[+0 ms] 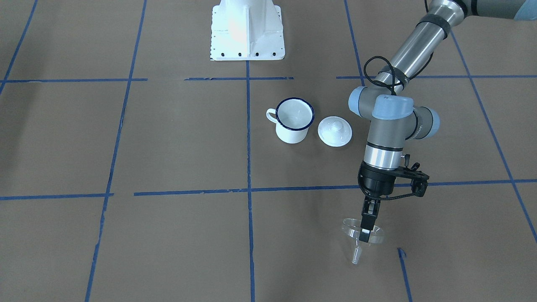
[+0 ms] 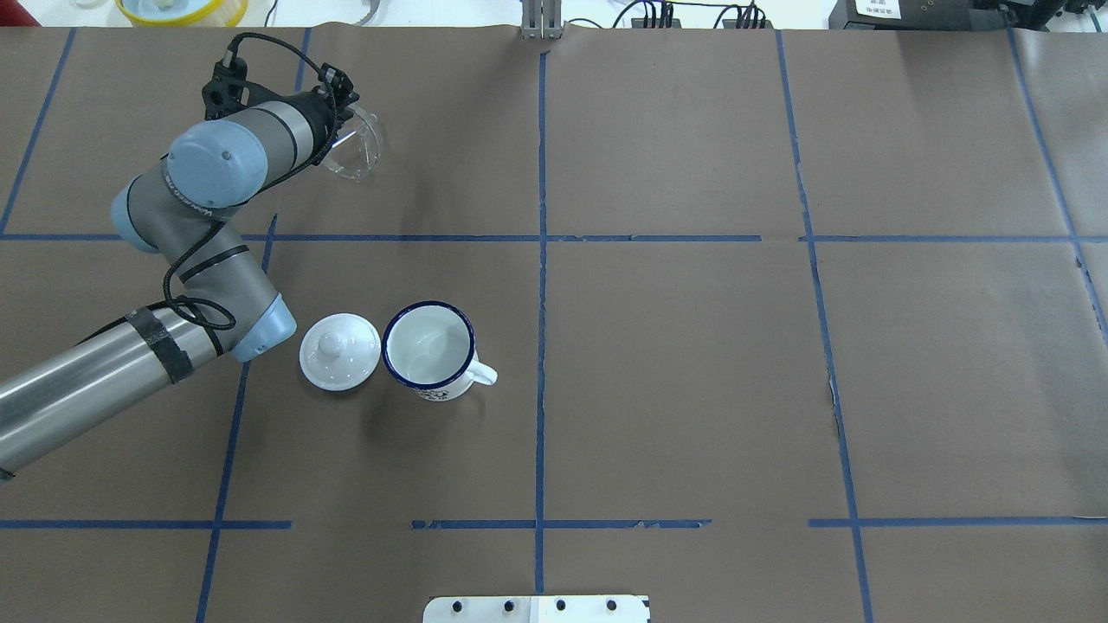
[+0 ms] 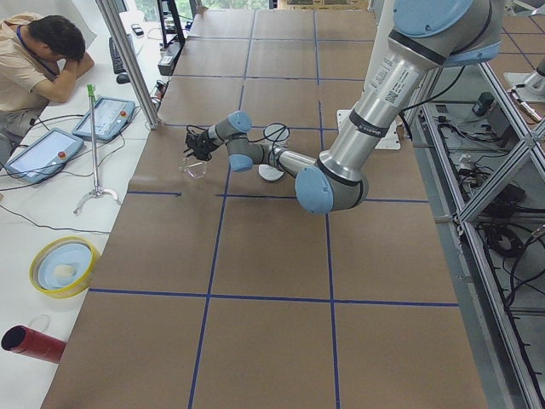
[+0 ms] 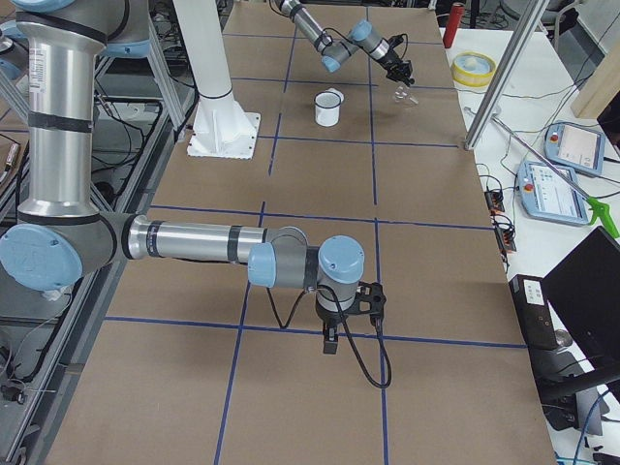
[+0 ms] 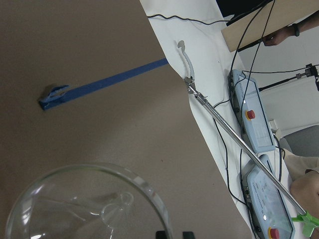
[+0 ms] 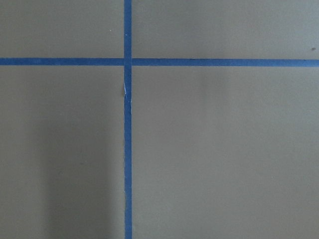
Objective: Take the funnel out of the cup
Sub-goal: 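Lower the funnel onto the table and open the left gripper, then move the left gripper over the round white lid beside the mug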
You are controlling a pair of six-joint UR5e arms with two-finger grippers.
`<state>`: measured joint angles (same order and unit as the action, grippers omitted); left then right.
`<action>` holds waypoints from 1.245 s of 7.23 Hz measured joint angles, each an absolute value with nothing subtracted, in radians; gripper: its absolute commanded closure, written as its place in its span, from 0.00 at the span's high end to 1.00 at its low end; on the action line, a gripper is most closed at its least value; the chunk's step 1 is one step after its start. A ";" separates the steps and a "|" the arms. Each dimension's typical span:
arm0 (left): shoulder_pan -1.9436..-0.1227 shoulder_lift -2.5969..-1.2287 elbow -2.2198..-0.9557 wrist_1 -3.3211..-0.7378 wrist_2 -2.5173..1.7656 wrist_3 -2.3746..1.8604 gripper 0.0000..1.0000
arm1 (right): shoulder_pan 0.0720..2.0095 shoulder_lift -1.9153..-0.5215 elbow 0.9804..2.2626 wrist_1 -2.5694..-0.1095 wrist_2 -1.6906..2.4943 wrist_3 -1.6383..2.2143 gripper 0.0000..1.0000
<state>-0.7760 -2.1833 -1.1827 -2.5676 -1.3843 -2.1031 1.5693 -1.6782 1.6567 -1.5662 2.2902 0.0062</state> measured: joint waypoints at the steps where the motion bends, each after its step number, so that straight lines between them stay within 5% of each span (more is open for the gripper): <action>1: -0.783 -2.179 -1.212 -2.564 -1.394 -2.053 1.00 | 1.569 -1.678 1.657 -1.566 2.290 0.006 1.00; 9: -0.836 -1.825 -1.790 -2.234 -1.863 -1.223 1.00 | 1.569 -1.678 1.657 -1.566 2.290 0.006 1.00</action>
